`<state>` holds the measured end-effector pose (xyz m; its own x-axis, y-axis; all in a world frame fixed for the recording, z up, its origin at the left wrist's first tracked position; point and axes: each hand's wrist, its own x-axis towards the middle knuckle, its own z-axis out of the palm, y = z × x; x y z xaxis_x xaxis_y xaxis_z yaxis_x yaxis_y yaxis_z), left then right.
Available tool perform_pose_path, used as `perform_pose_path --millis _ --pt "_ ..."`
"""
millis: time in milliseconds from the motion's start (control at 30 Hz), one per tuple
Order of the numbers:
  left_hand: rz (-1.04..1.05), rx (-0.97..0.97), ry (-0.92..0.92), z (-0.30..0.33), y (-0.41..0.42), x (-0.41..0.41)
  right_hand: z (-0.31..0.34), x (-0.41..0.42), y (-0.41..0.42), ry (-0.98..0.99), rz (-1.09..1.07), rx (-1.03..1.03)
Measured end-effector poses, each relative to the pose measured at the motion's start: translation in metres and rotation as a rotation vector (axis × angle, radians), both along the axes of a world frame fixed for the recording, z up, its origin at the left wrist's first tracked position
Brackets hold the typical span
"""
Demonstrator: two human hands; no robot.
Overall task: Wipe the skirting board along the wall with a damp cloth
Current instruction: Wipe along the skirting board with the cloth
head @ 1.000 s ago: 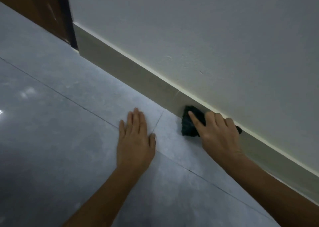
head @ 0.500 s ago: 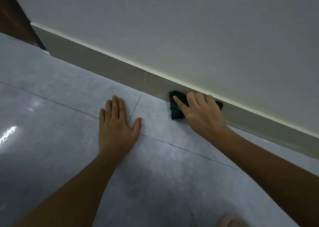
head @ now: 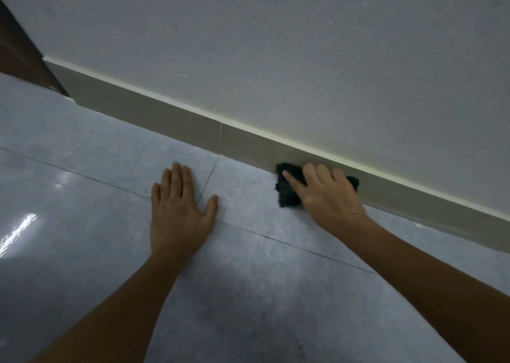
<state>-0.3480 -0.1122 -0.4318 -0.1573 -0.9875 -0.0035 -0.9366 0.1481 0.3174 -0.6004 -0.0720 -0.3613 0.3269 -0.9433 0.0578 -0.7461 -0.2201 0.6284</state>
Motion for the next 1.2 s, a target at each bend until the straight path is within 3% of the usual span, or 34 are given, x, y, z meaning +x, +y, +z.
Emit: perform_pose_path --millis 200,333,433,533,600,700,833,1100,1200 --pt "-0.004 0.015 0.01 0.003 0.002 0.001 0.012 0.037 -0.025 -0.118 0.02 -0.058" --pt "-0.01 0.019 0.019 0.006 0.002 -0.002 0.005 0.041 -0.024 -0.046 -0.034 0.091" --pt "-0.005 0.014 0.014 0.005 0.001 -0.001 0.006 0.023 -0.009 -0.017 -0.128 0.311" --pt "-0.018 0.001 0.003 0.003 0.0 0.0 0.016 0.018 -0.003 0.057 -0.158 0.175" --pt "-0.015 -0.008 0.01 0.002 0.0 0.001 0.021 0.035 -0.015 -0.012 -0.111 0.101" --pt "-0.011 -0.011 0.018 0.002 0.002 0.001 0.014 0.076 -0.042 -0.12 -0.052 0.19" --pt "-0.021 -0.016 0.02 0.0 0.001 0.003 -0.013 0.097 -0.047 -0.108 -0.124 0.171" --pt "-0.014 -0.031 -0.078 0.004 0.001 -0.001 0.007 -0.033 0.028 -0.012 -0.153 0.23" --pt "-0.147 -0.088 -0.046 0.016 0.017 -0.044 0.018 -0.04 0.033 -0.07 -0.145 0.156"
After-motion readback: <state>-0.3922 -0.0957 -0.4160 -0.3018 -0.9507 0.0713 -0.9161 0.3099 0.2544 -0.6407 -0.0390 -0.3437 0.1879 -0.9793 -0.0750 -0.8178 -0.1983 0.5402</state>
